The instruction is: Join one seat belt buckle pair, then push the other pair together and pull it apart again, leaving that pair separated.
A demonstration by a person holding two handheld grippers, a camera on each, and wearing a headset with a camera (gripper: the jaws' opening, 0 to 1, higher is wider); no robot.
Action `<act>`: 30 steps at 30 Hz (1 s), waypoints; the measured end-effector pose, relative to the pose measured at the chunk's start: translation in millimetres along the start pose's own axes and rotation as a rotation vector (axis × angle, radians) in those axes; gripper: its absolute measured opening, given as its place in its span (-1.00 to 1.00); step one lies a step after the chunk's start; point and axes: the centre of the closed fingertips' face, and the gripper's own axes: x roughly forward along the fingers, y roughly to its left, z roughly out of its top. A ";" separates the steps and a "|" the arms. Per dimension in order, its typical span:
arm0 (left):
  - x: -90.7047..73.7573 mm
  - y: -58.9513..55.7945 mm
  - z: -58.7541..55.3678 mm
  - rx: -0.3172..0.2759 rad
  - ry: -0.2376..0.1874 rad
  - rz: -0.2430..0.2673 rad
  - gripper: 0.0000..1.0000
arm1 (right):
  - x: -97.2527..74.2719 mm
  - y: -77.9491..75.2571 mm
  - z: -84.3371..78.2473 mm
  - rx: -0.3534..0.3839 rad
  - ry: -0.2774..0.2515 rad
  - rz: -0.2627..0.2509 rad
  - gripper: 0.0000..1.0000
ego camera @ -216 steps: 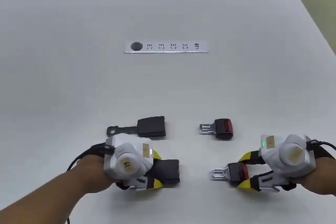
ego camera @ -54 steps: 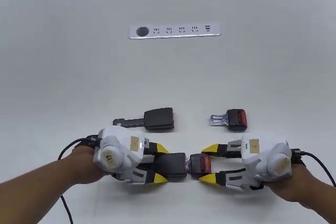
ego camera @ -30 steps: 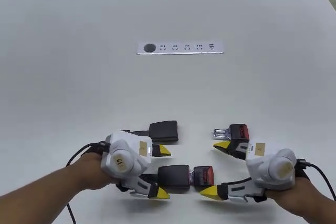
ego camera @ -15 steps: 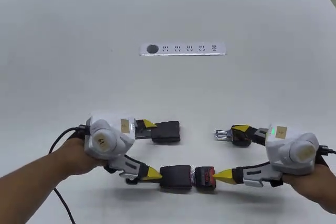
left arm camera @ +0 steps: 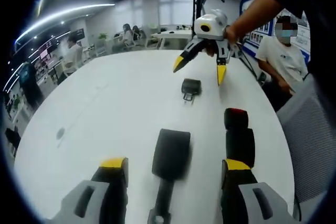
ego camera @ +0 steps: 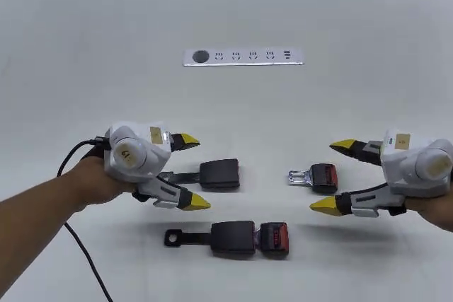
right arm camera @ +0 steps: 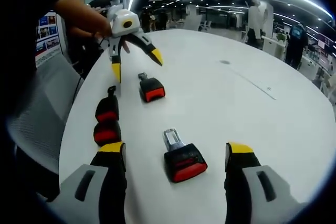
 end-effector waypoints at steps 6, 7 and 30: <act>15.4 4.6 -7.7 -0.021 0.013 -0.033 0.48 | 5.7 -9.7 -17.8 -0.008 0.048 0.047 0.50; 17.4 3.8 -8.7 -0.019 0.016 -0.041 0.47 | 6.6 -9.6 -19.4 -0.004 0.054 0.053 0.49; 38.6 5.9 -16.0 0.062 0.055 -0.115 -0.31 | 21.9 -10.2 -34.7 -0.078 0.124 0.146 -0.25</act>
